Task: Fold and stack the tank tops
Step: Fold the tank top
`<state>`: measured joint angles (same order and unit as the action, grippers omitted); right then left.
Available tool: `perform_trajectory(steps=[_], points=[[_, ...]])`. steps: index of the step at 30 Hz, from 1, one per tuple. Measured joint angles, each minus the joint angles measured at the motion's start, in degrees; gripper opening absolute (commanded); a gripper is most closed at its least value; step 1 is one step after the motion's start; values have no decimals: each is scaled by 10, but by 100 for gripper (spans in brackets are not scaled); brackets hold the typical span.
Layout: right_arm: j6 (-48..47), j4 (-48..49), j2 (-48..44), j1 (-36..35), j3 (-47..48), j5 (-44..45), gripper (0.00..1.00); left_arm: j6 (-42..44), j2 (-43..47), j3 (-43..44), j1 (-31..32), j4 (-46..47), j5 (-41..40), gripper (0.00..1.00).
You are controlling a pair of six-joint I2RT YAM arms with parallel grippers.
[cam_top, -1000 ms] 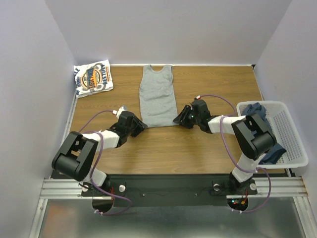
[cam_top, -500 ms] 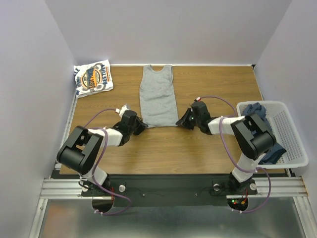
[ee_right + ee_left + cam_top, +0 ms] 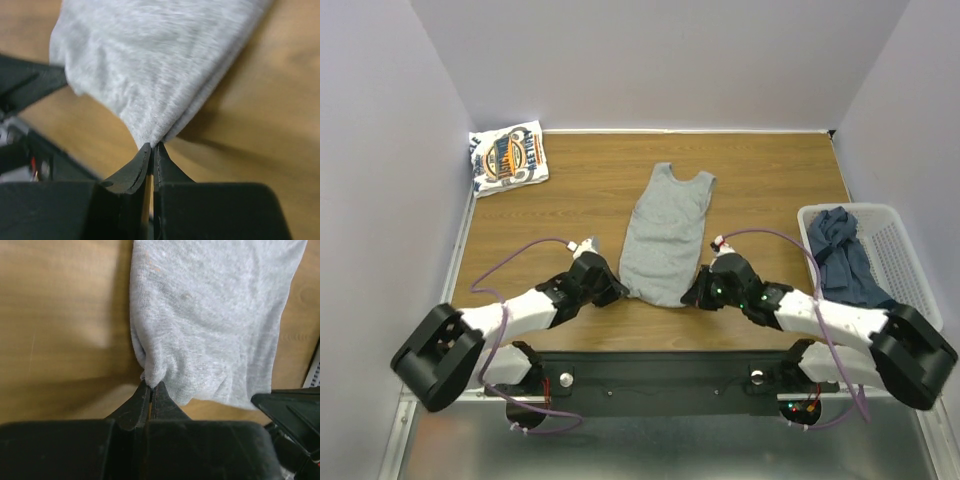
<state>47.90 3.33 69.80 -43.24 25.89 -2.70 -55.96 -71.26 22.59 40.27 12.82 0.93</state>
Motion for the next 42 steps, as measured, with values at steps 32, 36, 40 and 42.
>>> perform_trajectory(steps=[32, 36, 40, 42], points=[[-57, -203, -74, -110, 248, 207, 2, 83, 113, 261, -17, -231, -97, 0], [-72, -205, -49, -90, 269, 215, 2, 101, 62, 294, -56, -193, -76, 0], [-80, -205, -21, -37, 278, 211, 1, 117, -12, 346, -79, -154, -54, 0], [-86, -205, -6, -8, 281, 206, 1, 123, -53, 375, -83, -133, -41, 0]])
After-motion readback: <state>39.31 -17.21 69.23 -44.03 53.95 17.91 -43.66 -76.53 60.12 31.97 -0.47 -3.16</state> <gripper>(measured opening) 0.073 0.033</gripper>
